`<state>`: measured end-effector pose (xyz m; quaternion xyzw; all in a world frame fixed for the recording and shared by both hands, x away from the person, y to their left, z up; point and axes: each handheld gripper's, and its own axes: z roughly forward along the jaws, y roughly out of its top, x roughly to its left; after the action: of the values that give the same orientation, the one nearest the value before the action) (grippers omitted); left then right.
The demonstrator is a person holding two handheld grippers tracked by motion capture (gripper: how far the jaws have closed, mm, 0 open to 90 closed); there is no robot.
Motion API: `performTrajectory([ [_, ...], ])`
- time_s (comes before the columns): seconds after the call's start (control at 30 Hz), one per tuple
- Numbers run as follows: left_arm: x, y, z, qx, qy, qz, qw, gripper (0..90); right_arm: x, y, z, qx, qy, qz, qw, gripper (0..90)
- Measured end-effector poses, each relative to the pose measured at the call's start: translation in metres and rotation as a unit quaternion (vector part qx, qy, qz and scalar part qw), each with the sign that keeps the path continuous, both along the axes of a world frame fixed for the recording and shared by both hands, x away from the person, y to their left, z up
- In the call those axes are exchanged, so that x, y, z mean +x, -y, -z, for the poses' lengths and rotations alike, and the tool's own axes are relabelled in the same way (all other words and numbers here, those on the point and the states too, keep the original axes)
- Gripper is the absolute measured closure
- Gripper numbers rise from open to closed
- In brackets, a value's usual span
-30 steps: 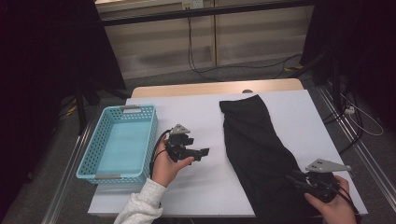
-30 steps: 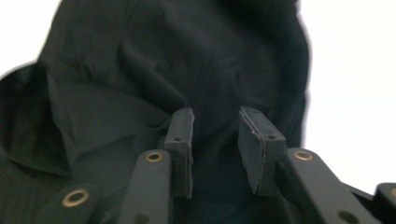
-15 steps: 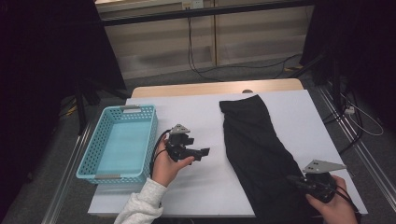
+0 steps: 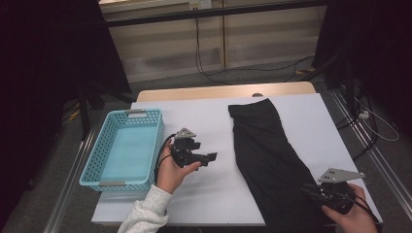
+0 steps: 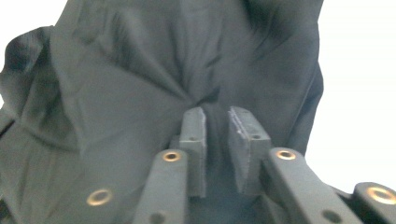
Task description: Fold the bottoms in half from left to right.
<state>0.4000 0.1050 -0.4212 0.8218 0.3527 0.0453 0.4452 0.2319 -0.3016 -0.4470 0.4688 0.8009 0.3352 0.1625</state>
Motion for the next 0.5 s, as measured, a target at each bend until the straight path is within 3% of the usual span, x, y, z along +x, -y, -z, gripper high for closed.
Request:
performTrajectory([
  [0.23,-0.001,0.000,0.001,0.005,-0.001,0.003,1.0000,18.0,0.011,-0.008,-0.009,0.034,0.034,0.024,0.9985,65.5],
  [0.5,-0.002,-0.002,0.002,0.007,-0.001,0.001,1.0000,17.9,0.023,-0.034,0.003,0.024,0.022,-0.004,0.9995,64.4],
])
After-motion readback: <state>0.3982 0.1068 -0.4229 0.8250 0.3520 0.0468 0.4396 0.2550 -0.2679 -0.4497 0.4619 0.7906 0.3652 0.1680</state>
